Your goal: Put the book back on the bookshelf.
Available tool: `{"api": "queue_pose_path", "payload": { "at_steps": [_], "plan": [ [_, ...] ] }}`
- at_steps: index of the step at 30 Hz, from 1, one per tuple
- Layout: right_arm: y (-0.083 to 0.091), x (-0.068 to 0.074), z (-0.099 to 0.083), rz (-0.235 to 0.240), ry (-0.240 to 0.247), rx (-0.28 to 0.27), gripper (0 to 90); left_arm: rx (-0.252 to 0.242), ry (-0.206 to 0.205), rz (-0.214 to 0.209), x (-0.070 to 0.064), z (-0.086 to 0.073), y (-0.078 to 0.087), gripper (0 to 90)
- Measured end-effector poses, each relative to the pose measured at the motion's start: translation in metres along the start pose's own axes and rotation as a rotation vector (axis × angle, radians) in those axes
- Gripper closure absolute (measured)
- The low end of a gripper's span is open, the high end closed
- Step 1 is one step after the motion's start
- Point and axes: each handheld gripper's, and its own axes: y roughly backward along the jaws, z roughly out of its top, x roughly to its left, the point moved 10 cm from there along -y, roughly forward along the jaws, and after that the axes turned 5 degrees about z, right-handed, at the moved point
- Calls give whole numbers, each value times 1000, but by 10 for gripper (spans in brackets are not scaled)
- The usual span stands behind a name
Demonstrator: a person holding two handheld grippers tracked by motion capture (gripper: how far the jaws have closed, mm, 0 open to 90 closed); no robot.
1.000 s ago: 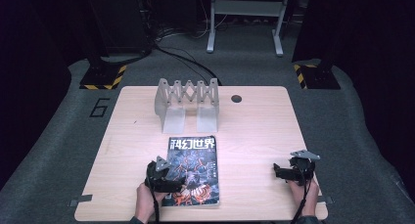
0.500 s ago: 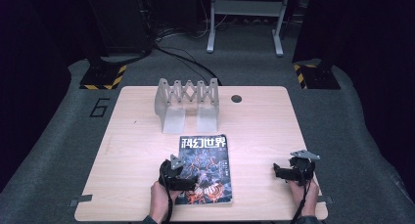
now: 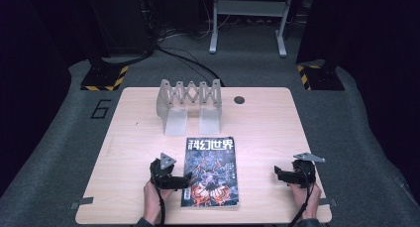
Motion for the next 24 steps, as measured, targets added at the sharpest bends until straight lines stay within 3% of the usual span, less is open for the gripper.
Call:
{"api": "queue_pose_path", "payload": {
  "at_steps": [1,2,3,4,5,6,8,10,11,16,20,24],
  "plan": [
    [0,9,2,25,4,-5,91,11,-3,9,6,-2,-1,2],
    [-1,28,6,70,32,4,102,27,-8,35,15,-5,-5,2],
    [-3,38,7,91,51,12,112,27,-8,35,15,-5,-5,2],
    [-3,38,7,91,51,12,112,33,-9,38,16,-8,-7,2],
    [-9,59,10,127,88,47,136,49,-4,30,17,-10,-10,2],
    [-12,68,11,142,101,59,138,63,-40,37,17,-11,-11,2],
    [-14,74,11,150,109,73,141,60,-46,51,16,-11,-12,4],
    [-22,96,13,188,142,99,151,53,-40,56,16,-10,-12,5],
    [-22,96,13,188,142,99,151,52,-35,54,16,-10,-13,5],
    [-36,126,20,232,199,141,196,66,-47,57,15,-11,-13,7],
    [-42,135,21,245,210,159,220,68,-49,55,15,-11,-13,7],
    [-50,145,19,250,229,219,288,69,-50,50,15,-12,-13,9]
  ]
}}
